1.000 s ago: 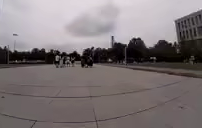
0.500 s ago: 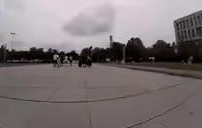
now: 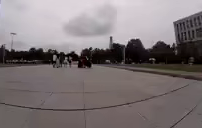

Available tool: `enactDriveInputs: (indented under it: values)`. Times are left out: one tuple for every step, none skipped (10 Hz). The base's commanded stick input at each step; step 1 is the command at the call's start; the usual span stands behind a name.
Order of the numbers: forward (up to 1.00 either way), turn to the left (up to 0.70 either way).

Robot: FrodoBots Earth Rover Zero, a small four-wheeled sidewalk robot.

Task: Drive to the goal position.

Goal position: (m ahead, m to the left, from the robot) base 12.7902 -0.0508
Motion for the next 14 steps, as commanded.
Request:
enactDriveInputs:
  values:
    - [0.58,0.01]
    - [0.58,0.01]
    - [0.58,0.01]
    - [0.58,-0.01]
    - [0.58,-0.04]
    - [0.58,-0.08]
    - [0.58,-0.12]
    - [0.58,-0.12]
    - [0.58,-0.12]
    - [0.58,-0.12]
    - [0.58,-0.12]
    - [0.58,-0.12]
    - [0.58,-0.12]
    - [0.57,-0.12]
